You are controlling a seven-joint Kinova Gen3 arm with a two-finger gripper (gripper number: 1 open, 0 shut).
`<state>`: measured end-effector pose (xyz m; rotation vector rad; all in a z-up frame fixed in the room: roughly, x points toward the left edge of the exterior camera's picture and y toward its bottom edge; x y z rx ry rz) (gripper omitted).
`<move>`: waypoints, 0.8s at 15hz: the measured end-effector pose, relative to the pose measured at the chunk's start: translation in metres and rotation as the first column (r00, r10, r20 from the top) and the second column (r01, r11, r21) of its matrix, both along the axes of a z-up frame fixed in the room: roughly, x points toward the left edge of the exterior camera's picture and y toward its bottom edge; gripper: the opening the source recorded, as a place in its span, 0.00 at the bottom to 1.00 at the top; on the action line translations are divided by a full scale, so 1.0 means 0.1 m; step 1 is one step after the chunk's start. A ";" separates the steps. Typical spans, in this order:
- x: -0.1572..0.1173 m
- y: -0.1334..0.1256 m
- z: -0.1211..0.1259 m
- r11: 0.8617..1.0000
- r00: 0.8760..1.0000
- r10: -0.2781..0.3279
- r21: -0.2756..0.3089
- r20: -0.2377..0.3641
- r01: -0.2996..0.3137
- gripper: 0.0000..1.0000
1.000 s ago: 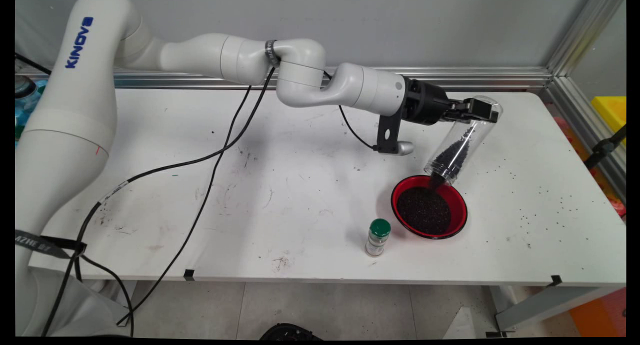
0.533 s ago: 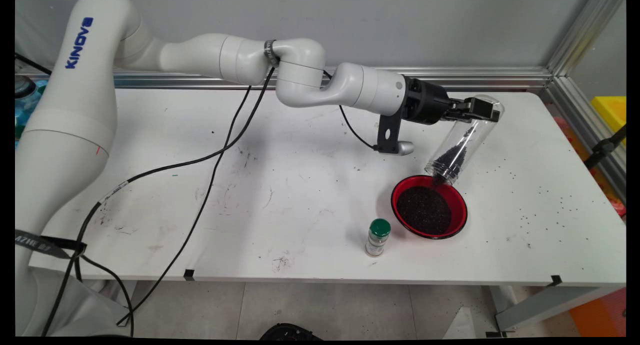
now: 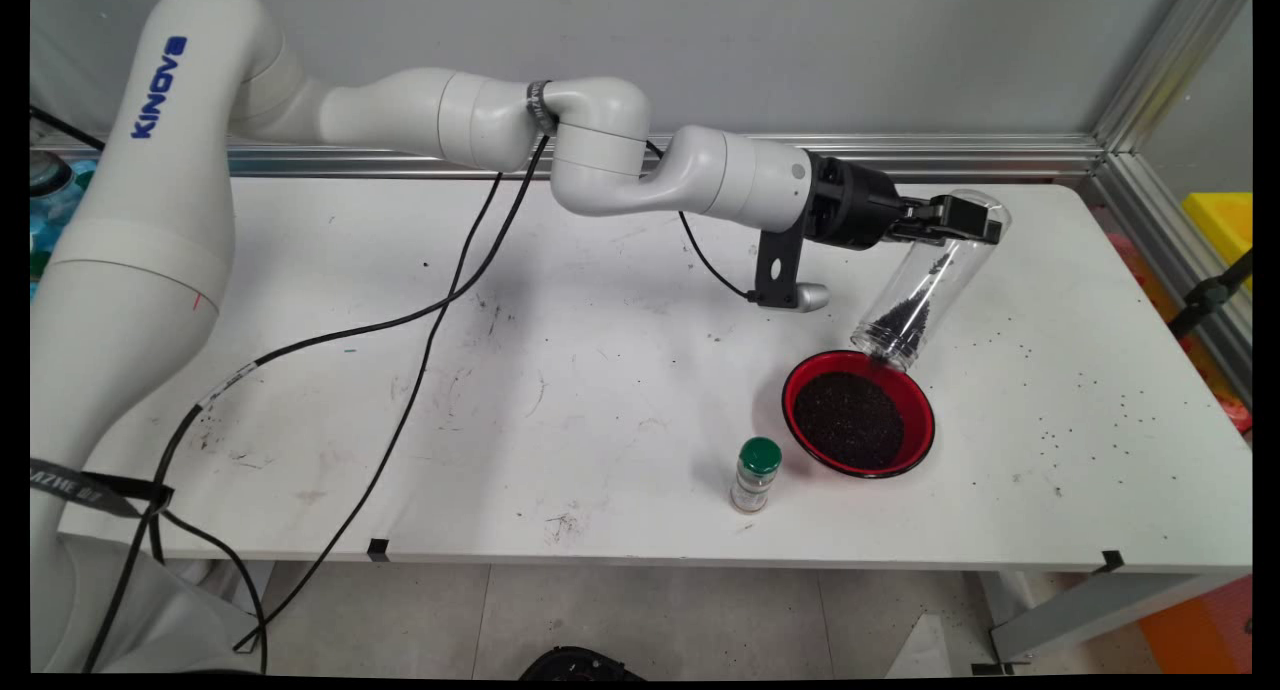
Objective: Pour the black seasoning powder in the red bowl
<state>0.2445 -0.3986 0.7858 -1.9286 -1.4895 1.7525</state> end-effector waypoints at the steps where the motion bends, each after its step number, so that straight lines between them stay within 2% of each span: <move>1: 0.00 0.00 0.00 1.000 1.000 0.000 -0.001 -0.001 0.000 0.00; 12: 0.00 0.02 0.02 1.000 1.000 0.000 -0.006 -0.005 0.000 0.00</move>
